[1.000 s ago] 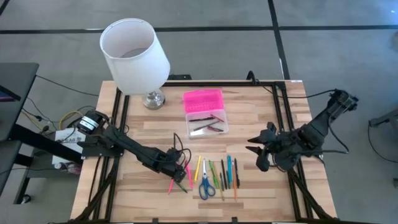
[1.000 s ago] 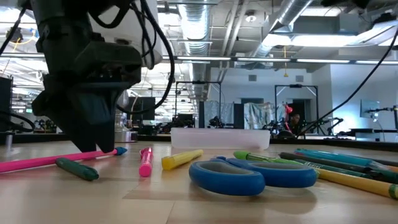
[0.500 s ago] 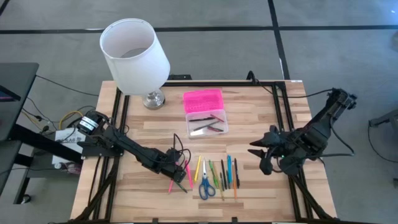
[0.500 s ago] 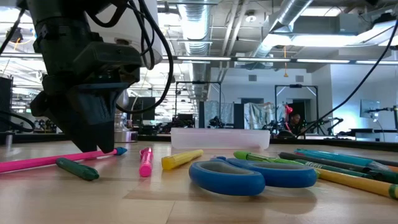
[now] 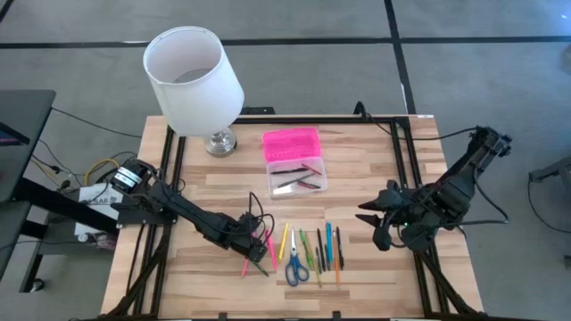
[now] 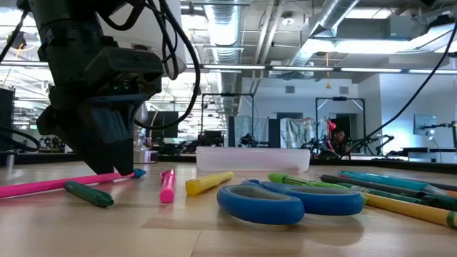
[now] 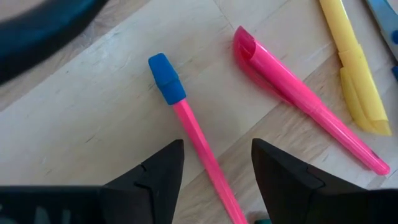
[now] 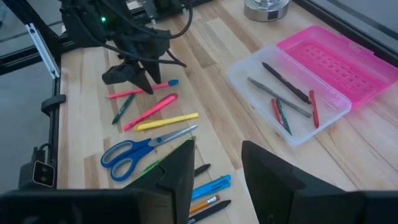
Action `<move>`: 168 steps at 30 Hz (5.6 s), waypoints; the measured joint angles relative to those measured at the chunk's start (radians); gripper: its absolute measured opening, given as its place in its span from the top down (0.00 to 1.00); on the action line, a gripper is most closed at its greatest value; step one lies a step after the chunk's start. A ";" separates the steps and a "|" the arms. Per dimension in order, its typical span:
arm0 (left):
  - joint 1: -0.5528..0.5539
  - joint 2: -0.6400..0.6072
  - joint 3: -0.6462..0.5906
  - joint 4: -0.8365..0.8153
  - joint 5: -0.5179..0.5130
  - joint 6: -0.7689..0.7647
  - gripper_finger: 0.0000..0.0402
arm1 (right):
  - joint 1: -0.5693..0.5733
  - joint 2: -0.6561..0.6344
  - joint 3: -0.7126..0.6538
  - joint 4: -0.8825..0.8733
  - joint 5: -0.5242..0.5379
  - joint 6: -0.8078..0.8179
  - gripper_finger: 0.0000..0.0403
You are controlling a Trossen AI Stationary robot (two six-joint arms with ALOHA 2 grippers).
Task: Pick & place school supplies into a supply box
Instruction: Put the pink pencil into the pink supply box
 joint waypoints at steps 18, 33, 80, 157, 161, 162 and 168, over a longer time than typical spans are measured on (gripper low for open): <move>0.000 0.002 0.000 0.002 -0.026 0.114 0.54 | -0.041 0.008 0.000 0.093 -0.001 0.025 0.69; 0.019 0.002 0.000 0.008 -0.003 0.228 0.54 | -0.147 0.200 0.000 0.120 -0.017 0.159 0.69; 0.078 0.059 0.112 -0.143 0.143 0.110 0.66 | -0.193 0.222 0.000 0.082 -0.137 0.051 0.69; 0.135 0.116 0.167 -0.315 0.061 0.690 0.90 | -0.088 0.222 0.000 0.113 -0.137 0.218 0.69; 0.150 0.116 0.167 -0.312 0.069 0.773 0.90 | -0.088 0.222 0.000 0.117 -0.137 0.234 0.69; 0.151 0.116 0.167 -0.311 0.073 0.801 0.90 | -0.088 0.222 0.000 0.118 -0.137 0.235 0.69; 0.153 0.116 0.167 -0.298 0.114 0.900 0.90 | -0.088 0.222 0.000 0.144 -0.138 0.235 0.69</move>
